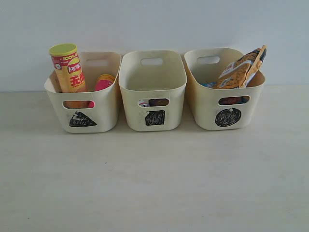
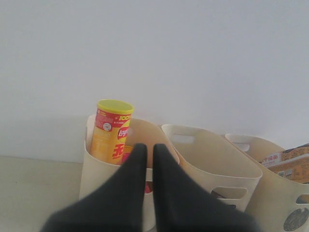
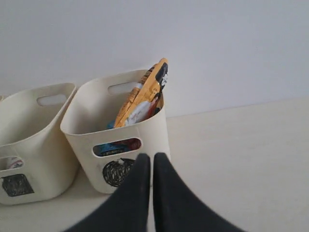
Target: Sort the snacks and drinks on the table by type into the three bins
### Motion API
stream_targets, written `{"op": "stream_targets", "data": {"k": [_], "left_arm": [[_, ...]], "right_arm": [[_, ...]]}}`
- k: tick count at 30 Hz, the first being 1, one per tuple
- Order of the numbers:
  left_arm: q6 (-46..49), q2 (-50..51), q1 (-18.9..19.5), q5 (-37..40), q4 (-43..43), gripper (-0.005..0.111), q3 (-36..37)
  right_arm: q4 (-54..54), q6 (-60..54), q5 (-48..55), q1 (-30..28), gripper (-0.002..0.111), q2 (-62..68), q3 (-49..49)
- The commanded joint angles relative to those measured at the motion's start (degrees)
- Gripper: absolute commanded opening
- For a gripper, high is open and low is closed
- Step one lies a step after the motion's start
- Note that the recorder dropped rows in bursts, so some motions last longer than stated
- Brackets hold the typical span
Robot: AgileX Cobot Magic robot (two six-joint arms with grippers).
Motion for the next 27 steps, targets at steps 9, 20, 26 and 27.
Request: {"op": "stream_targets", "data": {"k": [9,20,26,27], "left_arm": [[0.3,-1.0,0.1,0.7,0.0,0.004,0.3],[-2.1,-1.2,0.1,1.4,0.0,0.004,0.3],[-2.1,-1.2,0.1,1.4,0.0,0.004,0.3],[-2.1,-1.2,0.1,1.4,0.0,0.004,0.3]], "right_arm": [[25.2,-18.8,6.5,-0.4,0.000,-28.4,10.4],[25.2,-18.7,6.5,-0.4,0.000,-28.3,10.4],[25.2,-18.7,6.5,-0.4,0.000,-28.3,10.4],[25.2,-18.7,6.5,-0.4,0.000,-28.3,10.4]]}}
